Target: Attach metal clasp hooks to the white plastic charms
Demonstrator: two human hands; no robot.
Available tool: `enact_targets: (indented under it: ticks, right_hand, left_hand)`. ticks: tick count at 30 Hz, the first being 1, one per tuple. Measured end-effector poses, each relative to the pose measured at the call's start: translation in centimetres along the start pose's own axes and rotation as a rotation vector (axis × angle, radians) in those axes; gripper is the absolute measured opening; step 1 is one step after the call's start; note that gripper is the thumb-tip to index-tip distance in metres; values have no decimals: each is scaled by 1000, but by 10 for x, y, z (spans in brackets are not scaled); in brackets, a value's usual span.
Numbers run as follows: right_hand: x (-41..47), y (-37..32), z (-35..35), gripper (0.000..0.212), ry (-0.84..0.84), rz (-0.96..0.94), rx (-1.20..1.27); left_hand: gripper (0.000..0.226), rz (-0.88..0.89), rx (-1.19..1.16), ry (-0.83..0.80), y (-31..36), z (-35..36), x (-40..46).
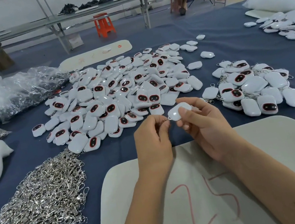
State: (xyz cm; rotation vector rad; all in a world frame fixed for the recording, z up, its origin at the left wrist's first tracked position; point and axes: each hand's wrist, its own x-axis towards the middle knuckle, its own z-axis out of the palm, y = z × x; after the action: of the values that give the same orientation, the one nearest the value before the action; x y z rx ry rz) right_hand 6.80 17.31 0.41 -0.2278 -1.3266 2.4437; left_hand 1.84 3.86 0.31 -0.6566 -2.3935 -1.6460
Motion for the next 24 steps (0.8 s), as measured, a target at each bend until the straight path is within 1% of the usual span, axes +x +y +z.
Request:
enact_targets:
  ticks: [3,6,9,10,11,12,13,15,17,19,21,24]
  right_hand:
    - [-1,2,0,26,5,-123,-288]
    - [-4,2,1,30,-50,-216,-511]
    - [-6,9,0,35,-101,-306,-731]
    - [-6,11,1,35,-101,-331,-783]
    - [-6,12,1,35,-95,-336,-786]
    - [-6,12,2,35,-81,-321,-739]
    - [-5,11,2,34,-63,-294,-659]
    - [-3,6,1,29,-29,-232,-466]
    - [-1,1,0,29,-33,-150,-244]
    - [0,-2,0,36,-57,-65,-34]
    - [0,-3,1,41,-81,-23,69]
    - [0,-3,2,42,-89,-21,57]
  left_hand:
    - [9,44,259,-36,2,-4,0]
    - [9,64,439,-78,4,-5,2]
    - [9,26,634,-188,10,-3,4]
    - [7,24,682,-206,11,-3,3]
    - [7,34,680,-198,10,-3,2]
    - [7,50,611,-162,8,-3,1]
    - [8,50,489,-107,6,-5,1]
    - [13,-16,142,-11,2,-7,0]
    - [14,-169,-256,8,1,-6,2]
    - [14,-314,-562,-14,4,-3,4]
    - [16,-379,-684,-16,5,0,2]
    - [19,-389,-711,-12,7,2,-1]
